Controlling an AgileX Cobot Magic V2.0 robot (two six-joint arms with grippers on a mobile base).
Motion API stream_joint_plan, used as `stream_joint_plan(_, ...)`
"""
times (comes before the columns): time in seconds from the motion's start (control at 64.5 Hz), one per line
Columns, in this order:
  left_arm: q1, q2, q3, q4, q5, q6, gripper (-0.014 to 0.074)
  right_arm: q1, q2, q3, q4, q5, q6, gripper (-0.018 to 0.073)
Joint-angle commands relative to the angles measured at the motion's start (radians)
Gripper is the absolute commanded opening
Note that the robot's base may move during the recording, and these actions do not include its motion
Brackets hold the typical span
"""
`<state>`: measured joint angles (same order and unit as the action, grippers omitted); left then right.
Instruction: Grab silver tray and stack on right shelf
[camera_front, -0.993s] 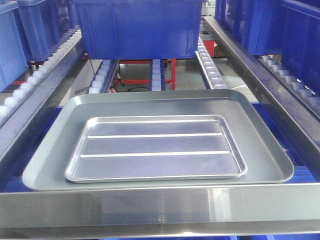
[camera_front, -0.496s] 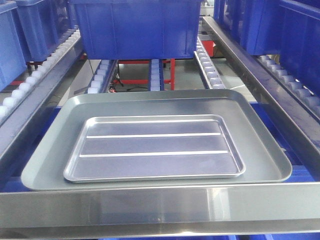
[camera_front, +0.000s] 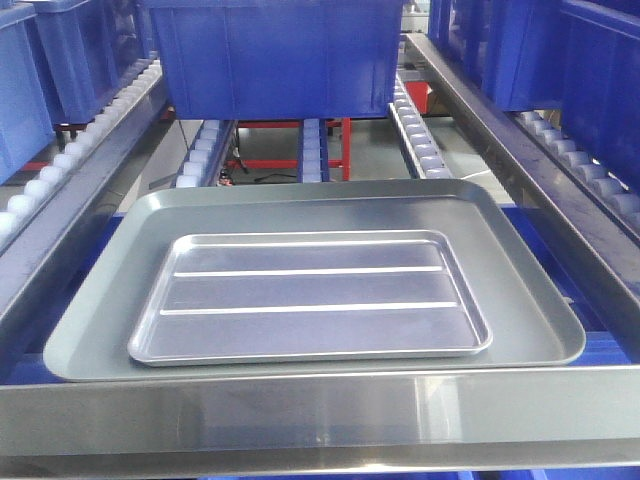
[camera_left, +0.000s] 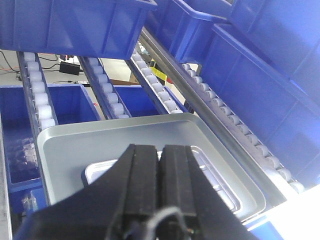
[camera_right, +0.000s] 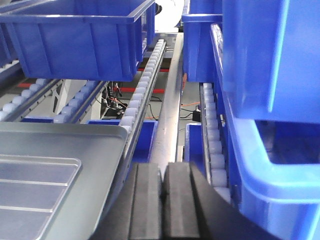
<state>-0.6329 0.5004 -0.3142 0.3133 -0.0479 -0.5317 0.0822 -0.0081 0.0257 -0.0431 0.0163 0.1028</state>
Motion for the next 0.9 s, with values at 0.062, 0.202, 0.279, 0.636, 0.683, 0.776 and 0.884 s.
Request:
stream_joint_plan(0.062, -0.004, 0.0, -0.03, 0.006, -0.086, 0.0, -0.01, -0.008, -0.021, 0.004, 0.004, -0.086, 0.019, 0.0054)
stream_joint_plan(0.202, -0.004, 0.0, -0.03, 0.006, -0.085, 0.0, -0.01, -0.008, -0.021, 0.004, 0.004, -0.086, 0.019, 0.0054)
stream_joint_plan(0.279, -0.004, 0.0, -0.03, 0.006, -0.085, 0.0, -0.01, -0.008, -0.021, 0.004, 0.004, -0.086, 0.019, 0.0054)
stream_joint_plan(0.636, -0.004, 0.0, -0.03, 0.006, -0.085, 0.0, -0.01, -0.008, -0.021, 0.004, 0.004, -0.086, 0.019, 0.0054)
stream_joint_plan(0.683, -0.004, 0.0, -0.03, 0.006, -0.085, 0.0, -0.01, -0.008, -0.021, 0.004, 0.004, -0.086, 0.019, 0.0054)
stream_joint_plan(0.776, -0.004, 0.0, -0.028, 0.004, -0.085, 0.0, -0.01, -0.008, -0.021, 0.004, 0.004, -0.086, 0.019, 0.0054)
stream_joint_plan(0.884, 0.003, -0.007, -0.016, -0.001, -0.086, 0.0, -0.01, -0.008, -0.021, 0.004, 0.004, -0.086, 0.019, 0.0054)
